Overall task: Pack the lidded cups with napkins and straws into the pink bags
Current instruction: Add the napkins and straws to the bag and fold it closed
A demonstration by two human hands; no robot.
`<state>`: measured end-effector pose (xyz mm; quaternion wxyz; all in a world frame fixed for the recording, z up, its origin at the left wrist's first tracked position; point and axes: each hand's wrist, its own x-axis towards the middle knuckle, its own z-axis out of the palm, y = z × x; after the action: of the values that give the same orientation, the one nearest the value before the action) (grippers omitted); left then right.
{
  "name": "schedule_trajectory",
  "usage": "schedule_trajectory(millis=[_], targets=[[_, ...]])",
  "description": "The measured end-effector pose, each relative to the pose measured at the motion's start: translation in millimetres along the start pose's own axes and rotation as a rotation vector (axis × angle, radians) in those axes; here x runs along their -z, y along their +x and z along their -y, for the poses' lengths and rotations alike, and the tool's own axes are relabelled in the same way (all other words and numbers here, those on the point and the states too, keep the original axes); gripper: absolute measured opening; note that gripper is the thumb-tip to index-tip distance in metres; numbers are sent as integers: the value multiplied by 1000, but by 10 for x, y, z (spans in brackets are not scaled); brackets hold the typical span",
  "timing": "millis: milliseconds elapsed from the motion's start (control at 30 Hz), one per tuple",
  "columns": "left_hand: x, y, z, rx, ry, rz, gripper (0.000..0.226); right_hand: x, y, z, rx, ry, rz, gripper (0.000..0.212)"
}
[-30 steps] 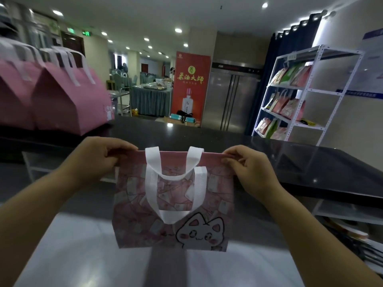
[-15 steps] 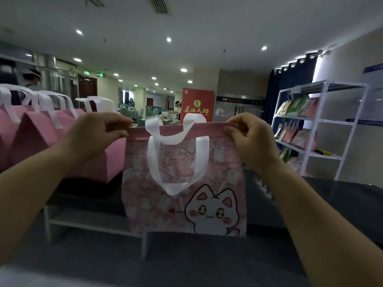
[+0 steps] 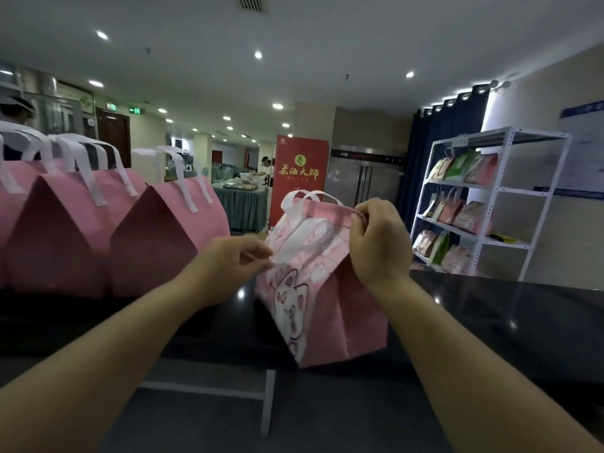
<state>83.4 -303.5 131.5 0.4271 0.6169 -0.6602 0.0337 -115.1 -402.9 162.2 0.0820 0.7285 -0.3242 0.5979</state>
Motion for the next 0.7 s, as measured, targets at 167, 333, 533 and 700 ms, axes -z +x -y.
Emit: schedule_trajectory(millis=[167, 333, 533, 700], targets=[[-254, -29, 87, -27, -19, 155, 55, -222, -138, 51, -65, 189, 304, 25], [-296, 4, 284, -12, 72, 85, 56, -170, -280, -209, -149, 319, 698, 53], [-216, 74, 462, 28, 132, 39, 40, -384, -423, -257, -254, 356, 769, 78], [-94, 162, 596, 134, 247, -32, 34, -739, -367, -87, -239, 298, 747, 65]])
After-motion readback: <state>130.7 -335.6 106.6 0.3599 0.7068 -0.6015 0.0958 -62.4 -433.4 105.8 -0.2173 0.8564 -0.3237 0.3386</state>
